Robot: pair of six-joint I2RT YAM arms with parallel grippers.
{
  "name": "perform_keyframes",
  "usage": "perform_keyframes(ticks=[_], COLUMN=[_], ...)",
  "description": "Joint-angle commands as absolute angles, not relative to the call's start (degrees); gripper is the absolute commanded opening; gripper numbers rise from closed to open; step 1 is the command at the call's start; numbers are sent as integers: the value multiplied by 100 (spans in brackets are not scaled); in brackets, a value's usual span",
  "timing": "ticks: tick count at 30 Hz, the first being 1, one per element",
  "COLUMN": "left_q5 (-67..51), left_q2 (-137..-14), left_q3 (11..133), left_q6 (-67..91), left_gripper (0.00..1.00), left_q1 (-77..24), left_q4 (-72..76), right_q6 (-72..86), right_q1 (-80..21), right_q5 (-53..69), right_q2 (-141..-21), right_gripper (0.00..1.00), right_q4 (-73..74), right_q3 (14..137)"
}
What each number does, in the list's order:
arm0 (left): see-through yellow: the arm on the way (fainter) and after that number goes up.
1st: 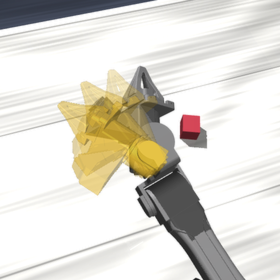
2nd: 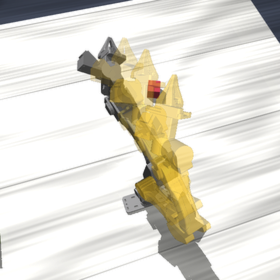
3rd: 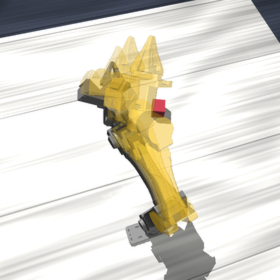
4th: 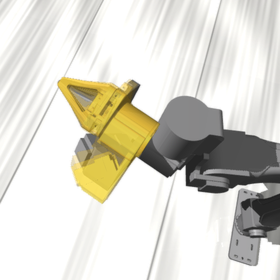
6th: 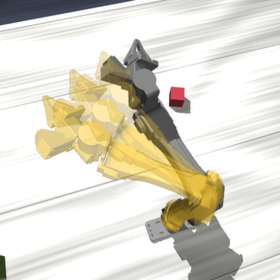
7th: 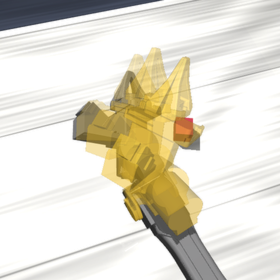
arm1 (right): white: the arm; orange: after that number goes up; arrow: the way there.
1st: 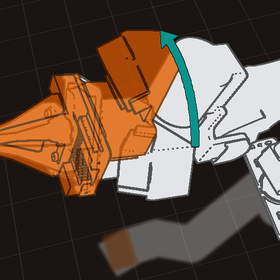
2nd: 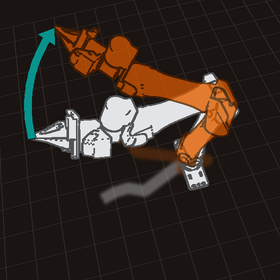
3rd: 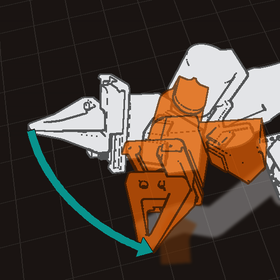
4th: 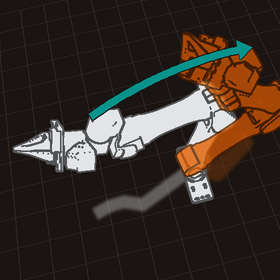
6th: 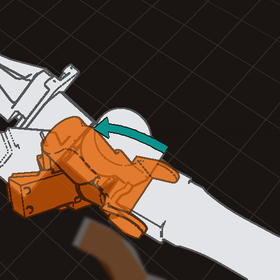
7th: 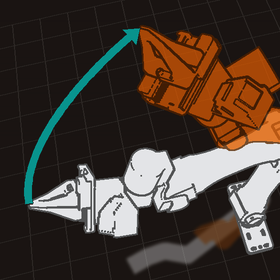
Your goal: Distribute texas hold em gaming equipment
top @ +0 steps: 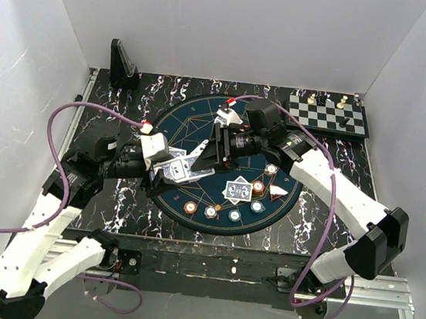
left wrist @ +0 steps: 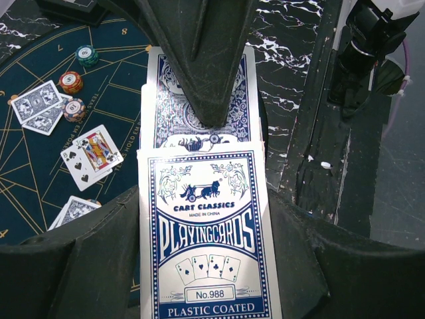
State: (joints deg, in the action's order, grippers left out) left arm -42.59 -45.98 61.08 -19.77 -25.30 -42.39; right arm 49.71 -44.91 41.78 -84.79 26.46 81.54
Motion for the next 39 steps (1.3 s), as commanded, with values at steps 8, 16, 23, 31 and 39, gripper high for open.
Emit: perform_keyframes(ticks=[8,16,23,31,39], left_q5=[-4368,-4368,-4377,-4359,-4368], left_q2=[-4439,-4395,-4395,-4316,-4245], left_q3=[6152,6126,6144,6003,5774], left_q6=[-1846,-1837,-1819,-1618,-1328], left_gripper=[8,7,7,6,3], left_q1=[-2549,-2549,-2549,-2549,-2549], left_q4=[-3955,-3955,-3920,-3806,-3639], right_q6=[4860,4659,4333,4070,3314], right_q1=[-4263,-4122,-3885,-3771,-3129], right_q5=[4210,4070,3911,3955,3534], right_q2=[-8068,-7910,-7814,-7884,-7980], right_gripper=[43,30,25,21,5], right_q4=[2733,3111,3647,4139,5351], right_q3=[8051,8147,8437,9016,10150])
